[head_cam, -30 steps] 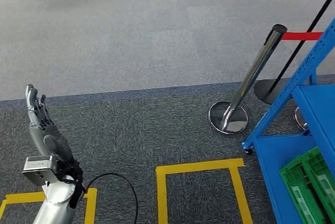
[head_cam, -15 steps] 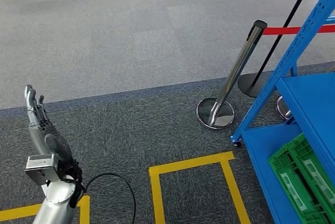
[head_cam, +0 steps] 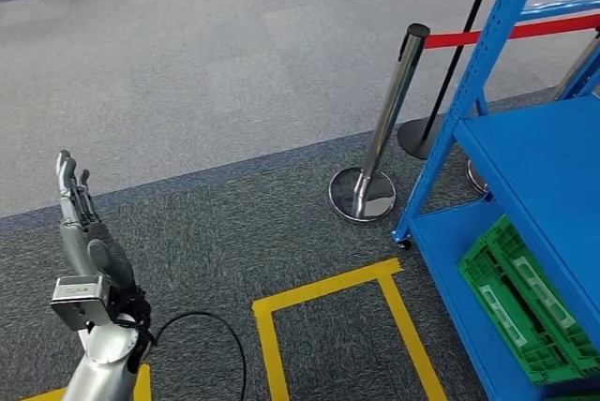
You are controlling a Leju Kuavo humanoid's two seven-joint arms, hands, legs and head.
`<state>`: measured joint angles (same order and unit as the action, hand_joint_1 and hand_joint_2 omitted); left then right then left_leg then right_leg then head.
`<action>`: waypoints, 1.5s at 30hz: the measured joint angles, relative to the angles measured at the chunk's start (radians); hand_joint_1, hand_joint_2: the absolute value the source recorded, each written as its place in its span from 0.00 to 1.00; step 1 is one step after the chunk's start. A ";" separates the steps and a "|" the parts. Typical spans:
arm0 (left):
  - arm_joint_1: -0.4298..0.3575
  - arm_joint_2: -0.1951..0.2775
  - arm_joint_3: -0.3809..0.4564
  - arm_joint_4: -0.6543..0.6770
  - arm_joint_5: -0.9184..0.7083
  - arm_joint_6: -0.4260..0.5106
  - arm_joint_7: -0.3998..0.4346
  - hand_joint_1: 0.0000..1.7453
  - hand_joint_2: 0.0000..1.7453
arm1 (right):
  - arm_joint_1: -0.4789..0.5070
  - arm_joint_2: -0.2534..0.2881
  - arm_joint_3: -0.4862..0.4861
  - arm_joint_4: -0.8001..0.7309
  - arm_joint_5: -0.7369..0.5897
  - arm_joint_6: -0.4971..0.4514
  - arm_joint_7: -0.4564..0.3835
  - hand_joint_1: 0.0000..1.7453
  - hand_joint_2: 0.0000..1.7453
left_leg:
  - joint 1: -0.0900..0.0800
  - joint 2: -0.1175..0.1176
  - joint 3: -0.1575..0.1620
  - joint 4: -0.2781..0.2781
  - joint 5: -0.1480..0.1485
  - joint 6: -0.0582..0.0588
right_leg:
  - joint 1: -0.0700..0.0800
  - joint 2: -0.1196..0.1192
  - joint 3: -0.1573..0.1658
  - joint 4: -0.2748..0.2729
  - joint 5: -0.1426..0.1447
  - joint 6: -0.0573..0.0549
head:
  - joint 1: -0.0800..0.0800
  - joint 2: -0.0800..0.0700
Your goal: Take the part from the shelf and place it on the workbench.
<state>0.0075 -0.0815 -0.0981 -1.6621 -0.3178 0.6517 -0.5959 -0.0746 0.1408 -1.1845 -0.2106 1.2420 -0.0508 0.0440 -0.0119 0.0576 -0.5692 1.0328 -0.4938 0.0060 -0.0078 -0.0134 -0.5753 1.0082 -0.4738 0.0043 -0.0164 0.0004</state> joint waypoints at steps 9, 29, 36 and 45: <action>-0.002 0.002 -0.002 0.008 -0.001 -0.003 0.000 0.00 0.00 | -0.002 0.000 0.000 0.000 0.002 0.002 0.013 0.00 0.00 | 0.011 -0.083 -0.024 0.070 -0.002 -0.001 | -0.001 0.076 0.002 0.000 0.006 -0.008 | -0.006 0.000; -0.009 0.002 -0.005 0.016 -0.006 -0.009 0.006 0.00 0.00 | -0.004 0.001 0.000 0.000 0.006 0.006 0.023 0.00 0.00 | 0.001 0.010 0.017 -0.032 0.020 0.003 | 0.000 -0.012 0.004 -0.003 -0.003 0.008 | -0.002 0.000; -0.006 0.008 -0.006 0.018 -0.006 -0.012 0.014 0.00 0.00 | -0.006 0.001 0.000 0.000 0.005 0.005 0.028 0.00 0.00 | 0.012 -0.045 -0.119 0.274 -0.117 -0.017 | -0.002 0.040 0.002 -0.005 0.004 -0.012 | -0.007 0.000; -0.011 0.010 -0.006 0.019 -0.006 -0.016 0.015 0.00 0.00 | -0.004 0.005 -0.001 0.000 0.005 0.006 0.030 0.00 0.00 | 0.011 -0.090 0.012 -0.036 0.030 0.014 | -0.006 0.094 -0.016 0.003 0.004 0.019 | -0.006 0.000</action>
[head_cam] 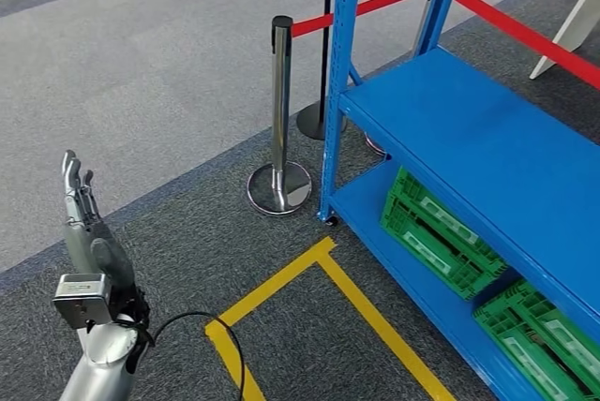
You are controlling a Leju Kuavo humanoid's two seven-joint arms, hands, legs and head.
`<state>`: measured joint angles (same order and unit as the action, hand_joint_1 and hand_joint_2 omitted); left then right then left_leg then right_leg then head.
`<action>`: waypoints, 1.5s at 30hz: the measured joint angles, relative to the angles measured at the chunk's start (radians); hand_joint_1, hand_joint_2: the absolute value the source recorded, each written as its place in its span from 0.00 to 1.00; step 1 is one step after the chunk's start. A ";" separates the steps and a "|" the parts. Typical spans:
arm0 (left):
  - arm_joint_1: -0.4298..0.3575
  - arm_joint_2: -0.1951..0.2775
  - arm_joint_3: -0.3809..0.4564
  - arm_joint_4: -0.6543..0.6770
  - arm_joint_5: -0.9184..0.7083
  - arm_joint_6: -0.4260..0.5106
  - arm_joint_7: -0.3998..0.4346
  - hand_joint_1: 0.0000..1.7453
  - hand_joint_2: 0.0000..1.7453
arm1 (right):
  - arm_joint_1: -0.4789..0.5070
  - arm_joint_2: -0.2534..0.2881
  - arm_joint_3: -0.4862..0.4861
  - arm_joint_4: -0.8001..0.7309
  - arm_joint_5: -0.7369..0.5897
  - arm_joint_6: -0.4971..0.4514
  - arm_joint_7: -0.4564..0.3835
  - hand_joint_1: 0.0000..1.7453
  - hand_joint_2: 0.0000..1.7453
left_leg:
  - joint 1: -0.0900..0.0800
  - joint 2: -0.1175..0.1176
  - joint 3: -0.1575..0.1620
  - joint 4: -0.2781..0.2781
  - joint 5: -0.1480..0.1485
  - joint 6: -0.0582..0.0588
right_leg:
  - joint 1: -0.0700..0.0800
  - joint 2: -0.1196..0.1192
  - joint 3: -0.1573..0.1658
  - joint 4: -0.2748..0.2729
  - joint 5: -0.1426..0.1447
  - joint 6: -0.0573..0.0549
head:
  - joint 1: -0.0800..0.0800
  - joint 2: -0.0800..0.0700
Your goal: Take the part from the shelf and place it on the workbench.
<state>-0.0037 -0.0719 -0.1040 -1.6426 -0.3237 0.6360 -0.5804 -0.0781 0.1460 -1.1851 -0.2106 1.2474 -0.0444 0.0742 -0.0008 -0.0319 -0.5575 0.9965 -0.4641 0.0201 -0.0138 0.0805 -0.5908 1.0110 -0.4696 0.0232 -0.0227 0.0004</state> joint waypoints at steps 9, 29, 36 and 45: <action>0.000 -0.001 0.000 0.002 -0.001 -0.002 0.000 0.00 0.00 | -0.001 0.000 -0.004 0.000 0.000 0.001 0.002 0.00 0.00 | 0.000 0.076 0.000 -0.007 0.003 0.008 | 0.002 -0.095 -0.056 0.135 -0.049 0.018 | 0.009 0.000; 0.018 -0.002 -0.001 0.002 -0.012 -0.001 -0.008 0.00 0.00 | -0.006 0.006 -0.014 0.000 0.000 -0.006 -0.002 0.00 0.00 | -0.005 -0.017 0.002 0.006 -0.007 0.000 | 0.004 0.007 0.010 -0.004 0.002 -0.015 | -0.002 0.000; 0.013 -0.007 -0.004 0.002 -0.011 -0.005 -0.012 0.00 0.00 | -0.008 0.004 -0.016 0.000 0.000 -0.005 -0.002 0.00 0.00 | 0.002 0.047 0.008 -0.019 0.006 0.012 | 0.002 -0.069 -0.120 0.247 -0.123 0.013 | 0.006 0.000; 0.001 -0.010 -0.006 0.003 -0.009 -0.010 -0.012 0.00 0.00 | -0.009 0.002 -0.016 0.000 0.000 -0.004 -0.002 0.00 0.00 | -0.002 0.100 0.006 0.008 -0.015 -0.022 | 0.002 -0.104 0.013 0.004 -0.012 -0.012 | 0.005 0.000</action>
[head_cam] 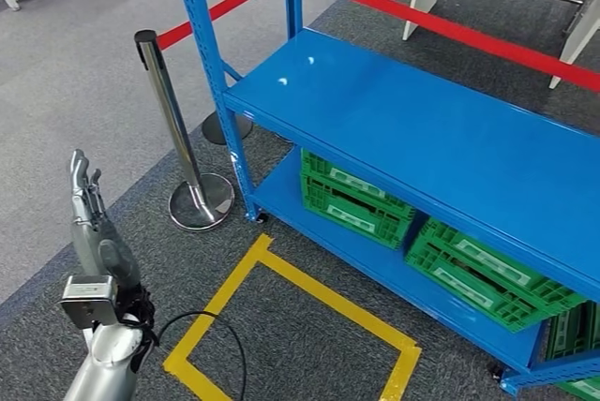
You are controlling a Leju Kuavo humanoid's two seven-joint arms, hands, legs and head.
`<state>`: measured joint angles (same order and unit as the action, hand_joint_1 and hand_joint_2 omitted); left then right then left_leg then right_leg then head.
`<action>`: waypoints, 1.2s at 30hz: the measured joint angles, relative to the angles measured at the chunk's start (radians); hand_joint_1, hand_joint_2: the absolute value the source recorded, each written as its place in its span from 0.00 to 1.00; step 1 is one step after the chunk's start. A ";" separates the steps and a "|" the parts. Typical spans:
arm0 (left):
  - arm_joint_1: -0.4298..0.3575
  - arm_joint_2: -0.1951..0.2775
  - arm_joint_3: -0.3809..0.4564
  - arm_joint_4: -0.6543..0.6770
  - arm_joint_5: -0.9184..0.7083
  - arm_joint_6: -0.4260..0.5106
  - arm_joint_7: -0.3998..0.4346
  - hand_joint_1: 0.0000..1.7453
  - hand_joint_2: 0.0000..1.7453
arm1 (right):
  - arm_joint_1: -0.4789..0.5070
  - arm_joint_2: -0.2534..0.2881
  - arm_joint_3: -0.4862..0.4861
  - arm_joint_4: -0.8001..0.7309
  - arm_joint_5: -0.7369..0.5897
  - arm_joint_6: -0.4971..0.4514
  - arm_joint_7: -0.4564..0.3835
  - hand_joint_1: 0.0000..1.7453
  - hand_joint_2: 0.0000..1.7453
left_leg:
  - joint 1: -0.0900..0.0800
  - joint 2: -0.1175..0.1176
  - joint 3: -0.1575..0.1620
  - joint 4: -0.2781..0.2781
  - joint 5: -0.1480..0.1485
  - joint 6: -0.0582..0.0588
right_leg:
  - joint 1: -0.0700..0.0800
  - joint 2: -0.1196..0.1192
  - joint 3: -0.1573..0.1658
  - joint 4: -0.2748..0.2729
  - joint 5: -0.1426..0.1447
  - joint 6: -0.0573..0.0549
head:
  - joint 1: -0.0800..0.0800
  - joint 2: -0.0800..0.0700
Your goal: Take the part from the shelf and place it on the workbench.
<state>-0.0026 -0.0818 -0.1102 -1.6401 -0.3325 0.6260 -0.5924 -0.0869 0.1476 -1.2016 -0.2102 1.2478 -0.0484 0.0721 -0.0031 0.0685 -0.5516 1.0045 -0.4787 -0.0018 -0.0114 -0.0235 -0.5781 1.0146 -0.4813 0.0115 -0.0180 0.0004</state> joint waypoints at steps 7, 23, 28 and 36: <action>0.001 0.000 -0.001 0.002 0.005 -0.001 0.000 0.00 0.00 | 0.000 0.000 0.000 0.000 0.000 -0.003 0.007 0.00 0.00 | 0.008 -0.055 -0.125 0.292 -0.139 -0.016 | 0.001 0.048 -0.001 -0.001 0.006 -0.024 | -0.005 0.000; 0.005 -0.002 -0.002 0.006 0.007 -0.001 0.001 0.00 0.00 | 0.004 0.006 0.000 0.000 -0.001 -0.004 0.022 0.00 0.00 | 0.005 -0.038 0.000 -0.020 0.015 0.034 | -0.003 0.029 -0.143 0.263 -0.103 0.032 | 0.005 0.000; 0.004 -0.002 -0.002 0.008 0.007 -0.001 0.001 0.00 0.00 | 0.000 0.006 -0.001 0.000 0.000 -0.005 0.022 0.00 0.00 | 0.000 -0.007 -0.002 -0.002 0.002 0.012 | 0.000 -0.019 0.003 0.001 -0.006 0.021 | 0.004 0.000; 0.006 0.000 -0.004 0.008 0.006 -0.002 0.007 0.00 0.00 | 0.001 0.007 -0.001 0.000 0.000 -0.007 0.024 0.00 0.00 | 0.007 -0.053 -0.098 0.238 -0.132 -0.018 | -0.003 0.034 0.000 -0.002 0.002 -0.022 | -0.006 0.000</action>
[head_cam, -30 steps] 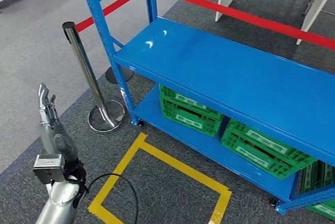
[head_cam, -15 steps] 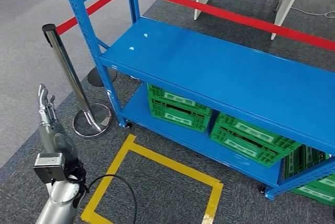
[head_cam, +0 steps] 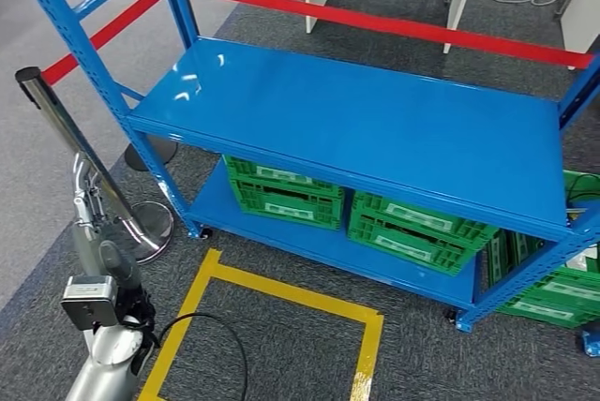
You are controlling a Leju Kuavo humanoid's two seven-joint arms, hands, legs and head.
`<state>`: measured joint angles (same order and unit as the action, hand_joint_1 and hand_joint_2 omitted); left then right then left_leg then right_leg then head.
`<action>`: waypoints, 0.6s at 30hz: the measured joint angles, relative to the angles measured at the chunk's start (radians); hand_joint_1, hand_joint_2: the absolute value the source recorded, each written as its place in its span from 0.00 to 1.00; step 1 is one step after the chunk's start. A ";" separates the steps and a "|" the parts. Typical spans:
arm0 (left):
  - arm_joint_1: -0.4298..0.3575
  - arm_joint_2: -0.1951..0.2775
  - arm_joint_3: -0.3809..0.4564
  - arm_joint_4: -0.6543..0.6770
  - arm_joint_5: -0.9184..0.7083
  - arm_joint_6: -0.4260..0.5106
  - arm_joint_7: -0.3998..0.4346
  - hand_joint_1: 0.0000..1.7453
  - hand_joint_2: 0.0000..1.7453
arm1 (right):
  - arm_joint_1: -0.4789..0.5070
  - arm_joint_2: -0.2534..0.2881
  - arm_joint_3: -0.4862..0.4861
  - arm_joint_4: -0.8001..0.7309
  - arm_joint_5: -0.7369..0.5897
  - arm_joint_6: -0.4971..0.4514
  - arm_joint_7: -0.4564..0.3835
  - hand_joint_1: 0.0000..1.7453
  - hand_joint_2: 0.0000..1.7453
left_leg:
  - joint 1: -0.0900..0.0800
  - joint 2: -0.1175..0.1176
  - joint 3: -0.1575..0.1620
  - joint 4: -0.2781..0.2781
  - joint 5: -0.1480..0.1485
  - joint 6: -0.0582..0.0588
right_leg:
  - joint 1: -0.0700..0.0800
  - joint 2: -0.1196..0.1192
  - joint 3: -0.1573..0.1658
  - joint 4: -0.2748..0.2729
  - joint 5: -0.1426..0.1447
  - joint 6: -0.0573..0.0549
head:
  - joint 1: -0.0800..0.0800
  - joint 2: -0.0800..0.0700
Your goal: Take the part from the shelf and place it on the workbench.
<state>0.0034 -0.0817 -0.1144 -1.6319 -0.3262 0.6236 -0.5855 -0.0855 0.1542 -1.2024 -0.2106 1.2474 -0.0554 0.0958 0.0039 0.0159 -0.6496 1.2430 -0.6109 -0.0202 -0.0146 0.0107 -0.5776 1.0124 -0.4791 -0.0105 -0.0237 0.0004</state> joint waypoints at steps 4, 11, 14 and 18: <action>0.003 0.000 0.000 0.001 -0.001 -0.002 0.005 0.00 0.00 | 0.001 0.000 0.000 0.000 0.000 -0.002 0.001 0.00 0.00 | -0.001 -0.014 0.019 -0.045 0.068 0.014 | 0.003 0.039 0.002 0.000 0.002 0.000 | 0.000 0.000; 0.001 0.001 -0.004 0.001 -0.008 -0.003 0.006 0.00 0.00 | 0.002 0.007 0.000 0.001 0.000 -0.006 0.004 0.00 0.00 | -0.001 -0.054 0.102 -0.249 0.138 0.041 | -0.003 0.074 -0.025 0.008 0.007 0.033 | 0.002 0.000; 0.001 0.000 -0.006 0.001 -0.009 -0.003 0.006 0.00 0.00 | 0.000 0.007 0.000 0.001 0.001 -0.007 0.006 0.00 0.00 | 0.003 -0.024 0.106 -0.265 0.148 0.048 | 0.002 0.016 -0.088 0.132 -0.067 0.043 | 0.012 0.000; 0.003 0.000 -0.006 0.002 -0.009 -0.005 0.006 0.00 0.00 | 0.001 0.006 0.000 0.001 0.002 -0.007 0.006 0.00 0.00 | 0.002 0.014 0.101 -0.259 0.146 0.048 | -0.001 -0.006 -0.136 0.244 -0.093 0.053 | 0.015 0.000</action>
<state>0.0064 -0.0816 -0.1206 -1.6298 -0.3353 0.6189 -0.5793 -0.0841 0.1603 -1.2024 -0.2095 1.2496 -0.0627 0.1017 0.0059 0.0300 -0.5488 0.9837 -0.4650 0.0274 -0.0154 0.0043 -0.7134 1.2569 -0.5717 0.0427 -0.0087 0.0004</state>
